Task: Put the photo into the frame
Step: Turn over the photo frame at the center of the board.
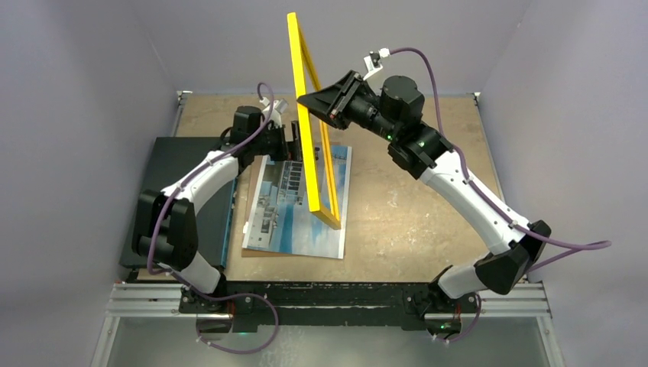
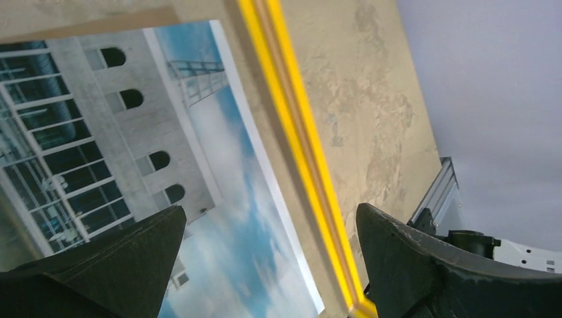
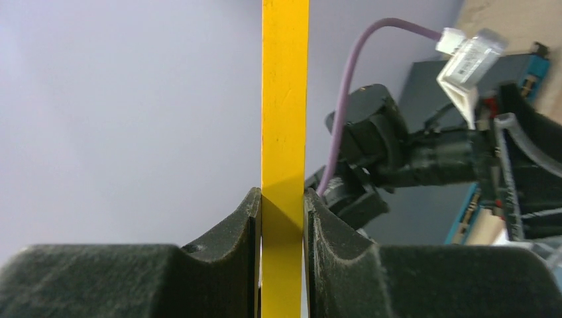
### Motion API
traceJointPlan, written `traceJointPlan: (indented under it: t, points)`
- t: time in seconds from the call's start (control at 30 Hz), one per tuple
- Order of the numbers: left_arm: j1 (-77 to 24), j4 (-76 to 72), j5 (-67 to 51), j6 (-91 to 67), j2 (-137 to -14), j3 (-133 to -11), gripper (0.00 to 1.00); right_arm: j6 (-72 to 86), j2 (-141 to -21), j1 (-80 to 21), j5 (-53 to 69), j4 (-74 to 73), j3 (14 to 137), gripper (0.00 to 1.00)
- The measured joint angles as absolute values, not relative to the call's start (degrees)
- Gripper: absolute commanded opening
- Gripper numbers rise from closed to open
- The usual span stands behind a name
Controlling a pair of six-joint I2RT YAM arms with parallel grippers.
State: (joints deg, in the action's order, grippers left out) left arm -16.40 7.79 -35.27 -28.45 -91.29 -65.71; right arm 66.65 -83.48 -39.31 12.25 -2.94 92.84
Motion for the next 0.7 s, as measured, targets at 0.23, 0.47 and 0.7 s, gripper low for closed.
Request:
traceJointPlan:
  t: [0.23, 0.47, 0.7]
  points:
    - [-18.04, 1.3, -35.77, -31.16, -91.31, -62.59, 1.0, 74.41, -83.24, -39.31, 13.08, 9.37, 88.49, 0.0]
    - [-18.15, 0.38, -34.33, -31.31, -92.03, -59.86, 0.87, 79.48, -84.27, -39.31, 13.26, 17.26, 86.54, 0.0]
    - [-18.11, -0.3, -32.77, -30.74, -92.2, -59.22, 0.38, 82.15, -84.23, -39.29, 14.5, 22.46, 82.06, 0.01]
